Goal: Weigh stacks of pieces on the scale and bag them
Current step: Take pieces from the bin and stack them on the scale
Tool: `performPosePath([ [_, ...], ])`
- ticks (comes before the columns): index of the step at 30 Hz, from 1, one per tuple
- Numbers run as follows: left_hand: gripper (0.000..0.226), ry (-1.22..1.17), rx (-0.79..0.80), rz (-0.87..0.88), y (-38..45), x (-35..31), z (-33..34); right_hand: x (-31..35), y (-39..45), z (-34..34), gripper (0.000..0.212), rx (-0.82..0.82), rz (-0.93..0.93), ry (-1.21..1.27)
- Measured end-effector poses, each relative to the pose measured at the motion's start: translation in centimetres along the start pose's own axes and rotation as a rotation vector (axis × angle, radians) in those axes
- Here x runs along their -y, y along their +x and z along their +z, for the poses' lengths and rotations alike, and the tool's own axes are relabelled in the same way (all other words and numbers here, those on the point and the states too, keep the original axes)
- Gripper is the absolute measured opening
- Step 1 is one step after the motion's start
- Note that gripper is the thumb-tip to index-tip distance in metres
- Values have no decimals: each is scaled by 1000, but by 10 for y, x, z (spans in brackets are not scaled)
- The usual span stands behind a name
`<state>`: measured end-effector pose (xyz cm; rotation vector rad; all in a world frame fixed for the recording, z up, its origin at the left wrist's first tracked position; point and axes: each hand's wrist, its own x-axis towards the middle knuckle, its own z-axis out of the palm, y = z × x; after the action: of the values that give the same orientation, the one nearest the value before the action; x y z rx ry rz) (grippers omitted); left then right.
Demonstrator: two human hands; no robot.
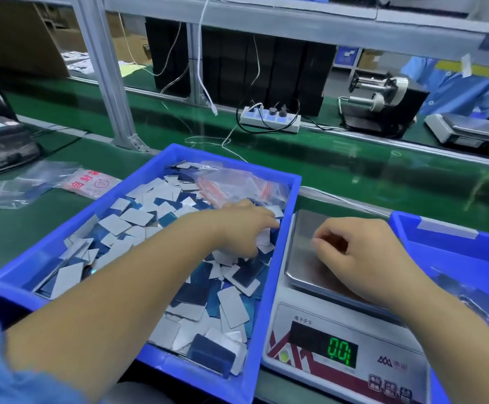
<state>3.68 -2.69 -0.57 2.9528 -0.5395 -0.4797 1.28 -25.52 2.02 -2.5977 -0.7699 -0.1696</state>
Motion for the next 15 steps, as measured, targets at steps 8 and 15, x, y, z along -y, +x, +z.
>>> performPosePath([
  [8, 51, 186, 79, -35, 3, -1, 0, -1, -1, 0, 10, 12, -9, 14],
  [15, 22, 13, 91, -94, -9, 5, -5, -1, 0, 4, 9, 21, -30, 27],
])
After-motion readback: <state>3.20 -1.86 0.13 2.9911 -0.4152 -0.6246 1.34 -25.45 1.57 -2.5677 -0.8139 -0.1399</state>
